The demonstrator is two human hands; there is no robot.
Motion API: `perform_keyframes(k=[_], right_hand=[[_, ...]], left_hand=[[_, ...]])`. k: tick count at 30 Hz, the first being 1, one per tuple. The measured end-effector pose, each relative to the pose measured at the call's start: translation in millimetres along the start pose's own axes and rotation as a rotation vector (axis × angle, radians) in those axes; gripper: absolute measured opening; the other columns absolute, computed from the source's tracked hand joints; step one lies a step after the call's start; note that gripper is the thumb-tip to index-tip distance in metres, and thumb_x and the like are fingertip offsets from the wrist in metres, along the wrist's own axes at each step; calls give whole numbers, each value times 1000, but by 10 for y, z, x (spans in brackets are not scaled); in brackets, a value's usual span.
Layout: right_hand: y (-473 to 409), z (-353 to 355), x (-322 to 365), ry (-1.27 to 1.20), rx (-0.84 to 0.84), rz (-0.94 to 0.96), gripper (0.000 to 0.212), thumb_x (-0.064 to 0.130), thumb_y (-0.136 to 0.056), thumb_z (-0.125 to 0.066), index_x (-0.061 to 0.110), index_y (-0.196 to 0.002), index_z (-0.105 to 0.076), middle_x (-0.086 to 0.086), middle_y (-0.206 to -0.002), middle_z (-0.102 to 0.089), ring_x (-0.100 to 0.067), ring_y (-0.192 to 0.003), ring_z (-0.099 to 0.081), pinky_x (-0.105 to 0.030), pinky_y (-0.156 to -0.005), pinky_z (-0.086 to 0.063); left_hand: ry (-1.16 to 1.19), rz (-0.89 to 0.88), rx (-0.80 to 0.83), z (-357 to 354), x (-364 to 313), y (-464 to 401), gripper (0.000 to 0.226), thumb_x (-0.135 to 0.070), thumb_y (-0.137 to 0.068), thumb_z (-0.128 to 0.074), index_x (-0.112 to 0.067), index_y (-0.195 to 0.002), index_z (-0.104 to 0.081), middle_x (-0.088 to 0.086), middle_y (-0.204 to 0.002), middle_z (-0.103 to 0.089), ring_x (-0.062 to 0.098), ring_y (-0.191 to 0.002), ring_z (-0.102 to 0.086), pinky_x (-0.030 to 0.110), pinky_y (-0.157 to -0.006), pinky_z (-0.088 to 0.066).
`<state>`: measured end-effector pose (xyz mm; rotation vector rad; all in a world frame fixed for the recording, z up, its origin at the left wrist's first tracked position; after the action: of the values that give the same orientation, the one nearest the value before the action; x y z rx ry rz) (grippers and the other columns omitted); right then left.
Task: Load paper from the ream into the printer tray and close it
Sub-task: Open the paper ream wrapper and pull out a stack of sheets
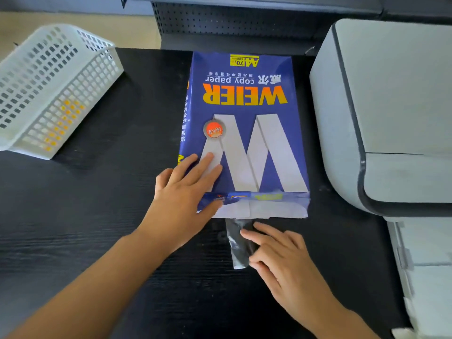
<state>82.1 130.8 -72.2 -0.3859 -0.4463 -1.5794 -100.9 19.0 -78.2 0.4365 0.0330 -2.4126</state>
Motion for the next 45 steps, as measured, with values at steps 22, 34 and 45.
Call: perform_keyframes(k=[22,34,45], right_hand=[[-209,172,125,-88,-246,-172,35,38,-99,-46,19,-123,-65,8,-112,-65,-3,-110,-52,-36,-95,-45],[-401,148,149,99,-341,-190,30,29,-98,-49,13,-78,-65,-1,-92,-61,-22,-90,-54,-37,-85,-40],[-795,326,9,131,-329,-249,19,24,-90,-66,20,-109,-70,2,-93,-73,-16,-74,-69,-33,-50,-56]], left_hand=[[305,-67,-304,255,-119,162,11,-22,-96,-58,-15,-96,-67,-9,-104,-75,15,-106,-62,47,-99,-50],[609,171,-369,278,-102,34,10,-22,-98,-59,-13,-95,-58,-9,-79,-71,19,-68,-60,27,-62,-45],[727,181,-425,310,-120,183,28,-23,-97,-60,-49,-93,-51,-14,-99,-72,26,-97,-68,43,-77,-56]])
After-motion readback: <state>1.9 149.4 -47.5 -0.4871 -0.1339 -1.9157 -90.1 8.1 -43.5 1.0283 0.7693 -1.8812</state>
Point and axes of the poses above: each hand's wrist, its own y-axis away from the middle knuckle, its own z-axis out of the back of the hand, x = y × z, the point moved 6 cm from there along -y, towards the middle knuckle
